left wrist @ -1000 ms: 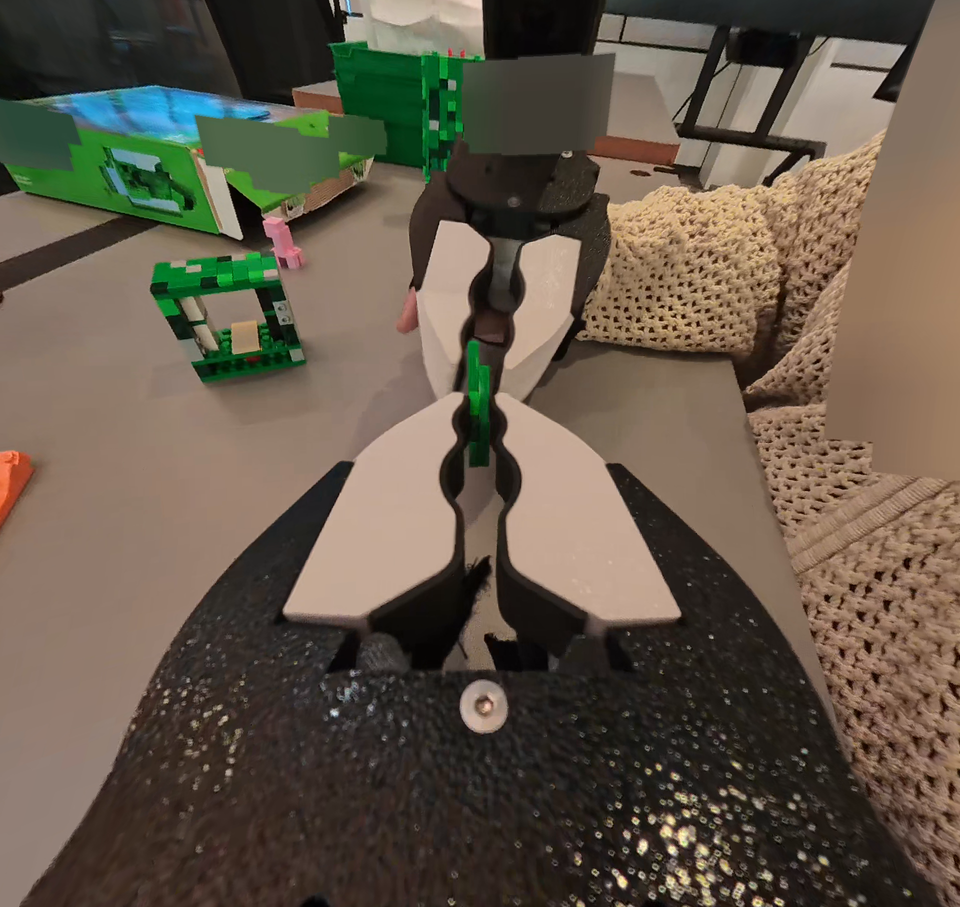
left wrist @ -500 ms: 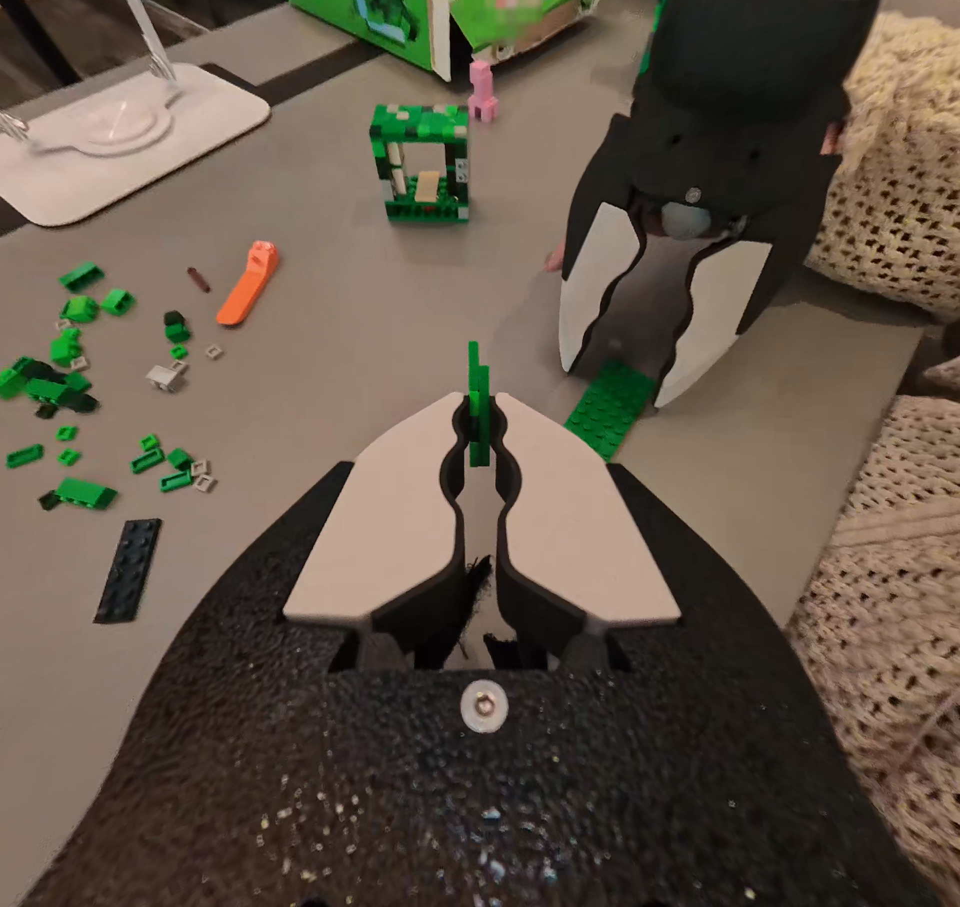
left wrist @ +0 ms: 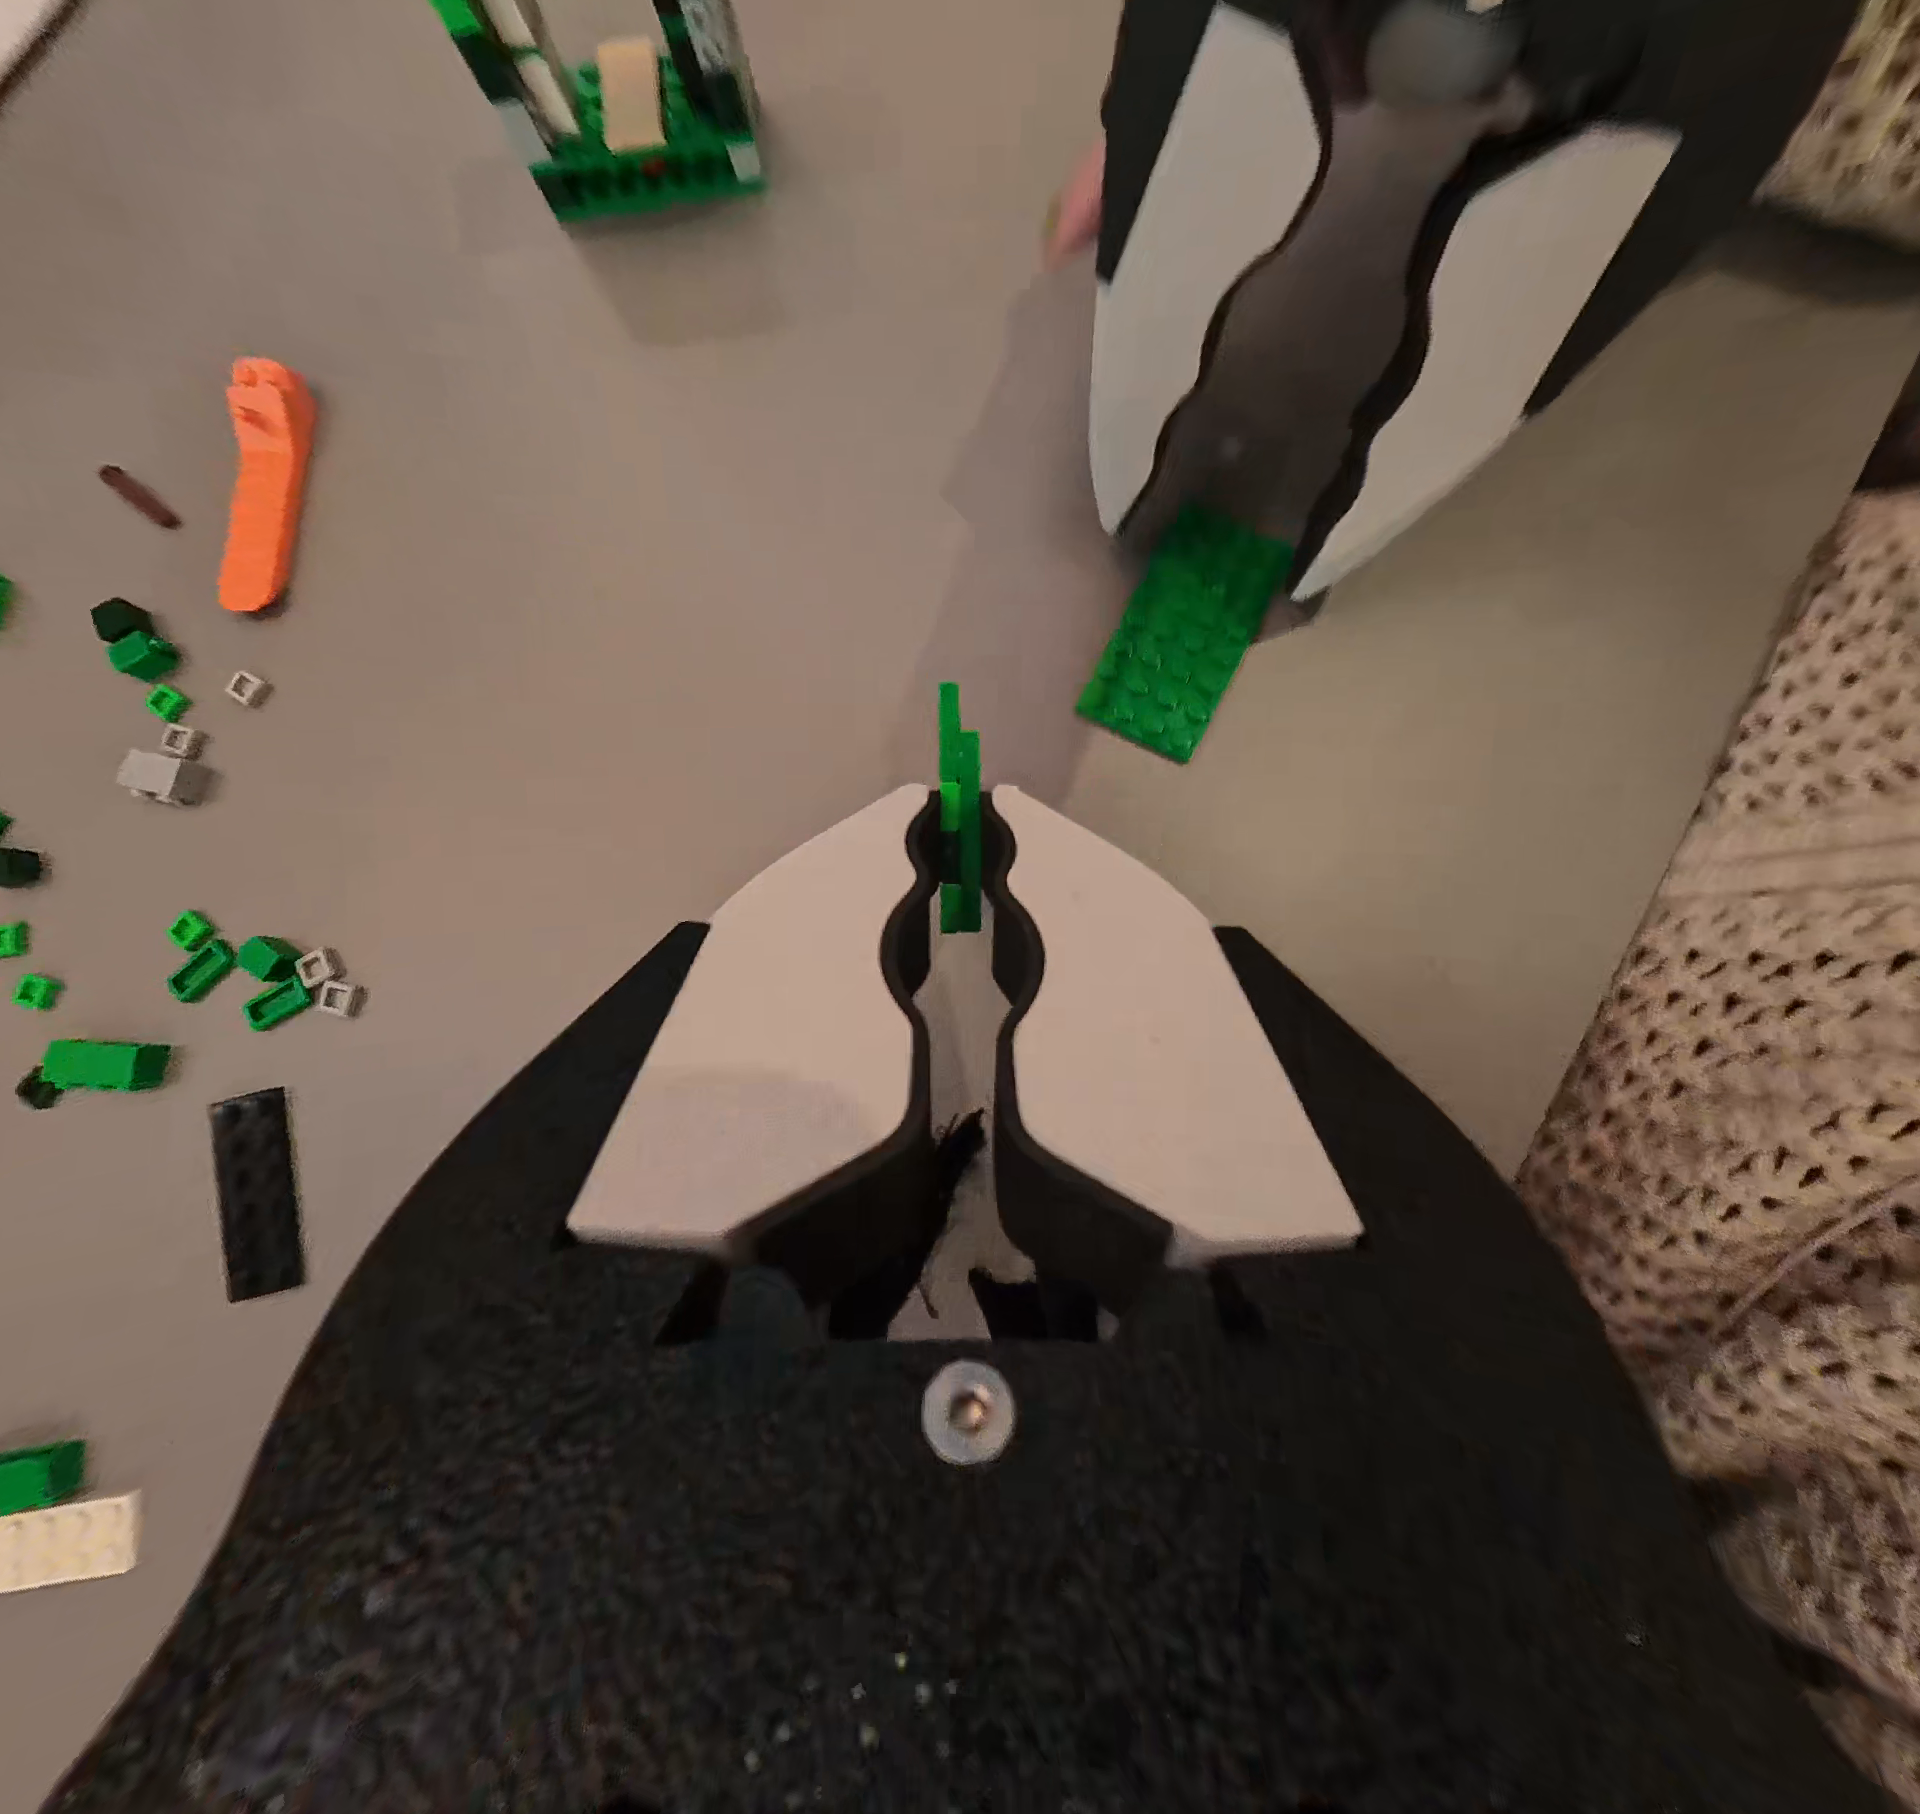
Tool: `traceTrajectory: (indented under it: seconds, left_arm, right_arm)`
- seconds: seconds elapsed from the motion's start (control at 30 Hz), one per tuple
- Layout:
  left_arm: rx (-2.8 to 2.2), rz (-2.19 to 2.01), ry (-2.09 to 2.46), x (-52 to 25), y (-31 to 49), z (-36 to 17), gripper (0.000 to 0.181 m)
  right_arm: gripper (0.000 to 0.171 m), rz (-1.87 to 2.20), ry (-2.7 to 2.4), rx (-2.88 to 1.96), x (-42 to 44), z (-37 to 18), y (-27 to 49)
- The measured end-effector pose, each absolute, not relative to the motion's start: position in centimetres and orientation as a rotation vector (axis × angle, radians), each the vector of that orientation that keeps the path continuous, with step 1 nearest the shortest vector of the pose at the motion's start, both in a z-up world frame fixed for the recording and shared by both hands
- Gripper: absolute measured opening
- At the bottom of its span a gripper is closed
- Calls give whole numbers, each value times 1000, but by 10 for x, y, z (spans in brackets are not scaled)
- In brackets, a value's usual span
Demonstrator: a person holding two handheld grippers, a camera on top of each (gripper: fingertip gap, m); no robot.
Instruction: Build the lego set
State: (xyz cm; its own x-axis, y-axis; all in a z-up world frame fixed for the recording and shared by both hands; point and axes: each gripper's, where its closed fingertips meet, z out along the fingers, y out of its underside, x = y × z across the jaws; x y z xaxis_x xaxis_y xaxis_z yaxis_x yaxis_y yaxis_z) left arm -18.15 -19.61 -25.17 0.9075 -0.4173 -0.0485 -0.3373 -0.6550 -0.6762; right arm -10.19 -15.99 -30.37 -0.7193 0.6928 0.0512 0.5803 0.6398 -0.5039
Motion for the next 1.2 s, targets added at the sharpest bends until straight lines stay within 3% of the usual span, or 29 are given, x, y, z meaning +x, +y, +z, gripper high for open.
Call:
traceTrajectory:
  seconds: [0.37,0.9,1.2]
  left_arm:
    - [-2502,-185,696,-179,-191,-269,6]
    - [-2485,-238,665,-181,-195,-275,33]
    - [-2475,-149,544,-200,-208,-273,66]
  right_arm:
    - [45,831,-2567,-1054,-97,-294,-159]
    - [45,872,-2582,-1060,-97,-301,-161]
    - [49,763,-2609,-1043,-98,-314,-157]
